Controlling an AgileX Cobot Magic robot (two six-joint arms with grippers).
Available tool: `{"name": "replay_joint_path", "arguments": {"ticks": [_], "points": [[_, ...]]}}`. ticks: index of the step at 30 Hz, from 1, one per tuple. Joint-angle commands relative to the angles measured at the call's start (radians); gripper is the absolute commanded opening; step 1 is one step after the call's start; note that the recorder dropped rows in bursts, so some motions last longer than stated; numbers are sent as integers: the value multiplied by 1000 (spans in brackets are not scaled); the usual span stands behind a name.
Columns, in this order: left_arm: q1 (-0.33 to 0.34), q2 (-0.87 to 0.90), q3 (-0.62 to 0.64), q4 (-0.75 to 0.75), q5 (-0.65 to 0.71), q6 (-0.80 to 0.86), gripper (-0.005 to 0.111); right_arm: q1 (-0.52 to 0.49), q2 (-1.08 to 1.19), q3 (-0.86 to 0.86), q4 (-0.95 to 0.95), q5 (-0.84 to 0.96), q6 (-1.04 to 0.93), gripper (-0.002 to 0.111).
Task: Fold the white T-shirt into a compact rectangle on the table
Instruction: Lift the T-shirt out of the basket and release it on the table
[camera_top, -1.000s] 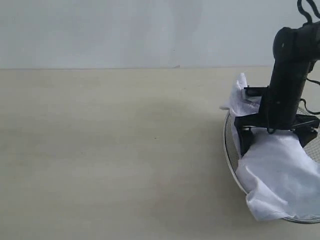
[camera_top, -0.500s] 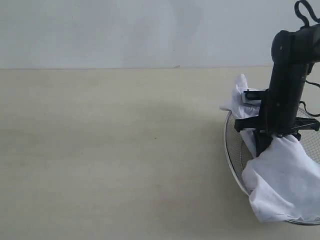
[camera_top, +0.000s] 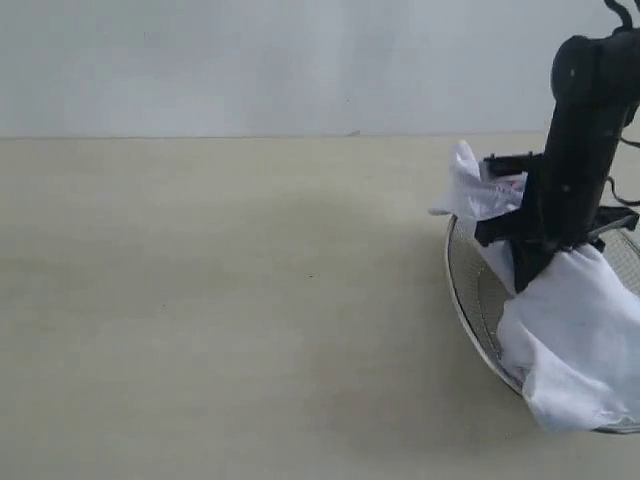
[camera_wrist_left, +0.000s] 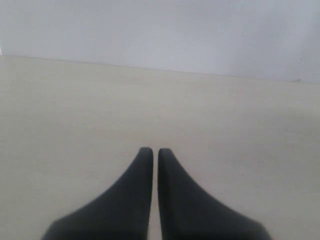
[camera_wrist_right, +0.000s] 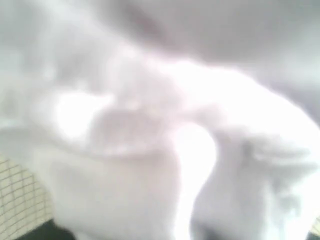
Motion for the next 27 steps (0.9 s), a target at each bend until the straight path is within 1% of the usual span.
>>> {"name": "replay_joint_path", "arguments": {"ticks": [1, 7, 9, 11, 13, 15, 16, 17, 21, 27], "points": [[2, -4, 3, -9, -2, 4, 4, 0, -135, -39, -6, -3, -9, 1], [2, -4, 3, -9, -2, 4, 4, 0, -317, -42, -3, -3, -9, 1], [2, -4, 3, -9, -2, 4, 4, 0, -372, -42, 38, -3, -7, 1], [2, -4, 3, -9, -2, 4, 4, 0, -421, -42, 220, -3, -42, 1], [2, -4, 3, -9, -2, 4, 4, 9, -428, -42, 436, -3, -149, 1], [2, -4, 3, -9, -2, 4, 4, 55, -426, -42, 498, -3, -169, 1], [2, -4, 3, -9, -2, 4, 4, 83, -426, -42, 496, -3, -169, 1], [2, -4, 3, -9, -2, 4, 4, 124, -419, -42, 496, -32, -160, 1], [2, -4, 3, -9, -2, 4, 4, 225, -383, -42, 456, -142, -98, 1], [2, -4, 3, -9, -2, 4, 4, 347, -264, -42, 312, -297, 91, 1]]}}
